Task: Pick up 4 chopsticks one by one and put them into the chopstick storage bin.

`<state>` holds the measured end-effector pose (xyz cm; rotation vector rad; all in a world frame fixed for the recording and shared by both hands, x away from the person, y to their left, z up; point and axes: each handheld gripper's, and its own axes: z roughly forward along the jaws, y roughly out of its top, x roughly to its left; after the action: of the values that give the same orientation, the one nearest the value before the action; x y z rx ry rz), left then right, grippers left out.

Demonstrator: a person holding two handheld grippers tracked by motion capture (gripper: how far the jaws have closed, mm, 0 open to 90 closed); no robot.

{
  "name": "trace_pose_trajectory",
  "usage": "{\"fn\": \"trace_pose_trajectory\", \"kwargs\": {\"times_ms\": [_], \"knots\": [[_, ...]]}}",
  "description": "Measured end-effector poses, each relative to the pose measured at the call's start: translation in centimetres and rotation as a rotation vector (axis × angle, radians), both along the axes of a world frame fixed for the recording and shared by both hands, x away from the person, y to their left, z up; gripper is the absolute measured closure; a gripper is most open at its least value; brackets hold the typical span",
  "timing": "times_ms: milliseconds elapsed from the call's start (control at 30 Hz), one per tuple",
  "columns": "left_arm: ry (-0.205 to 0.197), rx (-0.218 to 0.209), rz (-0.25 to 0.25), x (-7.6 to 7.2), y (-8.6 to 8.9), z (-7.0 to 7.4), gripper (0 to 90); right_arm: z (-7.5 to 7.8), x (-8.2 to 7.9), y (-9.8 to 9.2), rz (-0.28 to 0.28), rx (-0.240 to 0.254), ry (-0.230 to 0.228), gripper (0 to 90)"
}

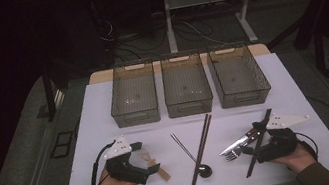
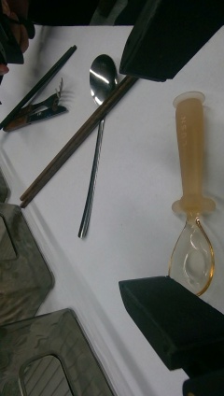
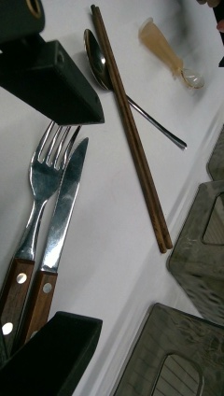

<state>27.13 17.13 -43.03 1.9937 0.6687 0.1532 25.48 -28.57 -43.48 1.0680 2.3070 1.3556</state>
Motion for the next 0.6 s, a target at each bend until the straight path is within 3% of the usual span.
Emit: {"fn": "trace_pose_trajectory", "kwargs": {"times_ms": [333, 600], "knots": [[0.0, -0.004, 0.007, 0.07, -0.06, 0.06, 0.0, 0.35, -0.01, -0.57, -0.011, -0.007, -0.013, 2.9], [-0.002, -0.006, 0.002, 0.05, 0.04, 0.04, 0.0, 0.54, 0.44, -0.84, -0.023, -0.034, 0.017, 3.0]]}}
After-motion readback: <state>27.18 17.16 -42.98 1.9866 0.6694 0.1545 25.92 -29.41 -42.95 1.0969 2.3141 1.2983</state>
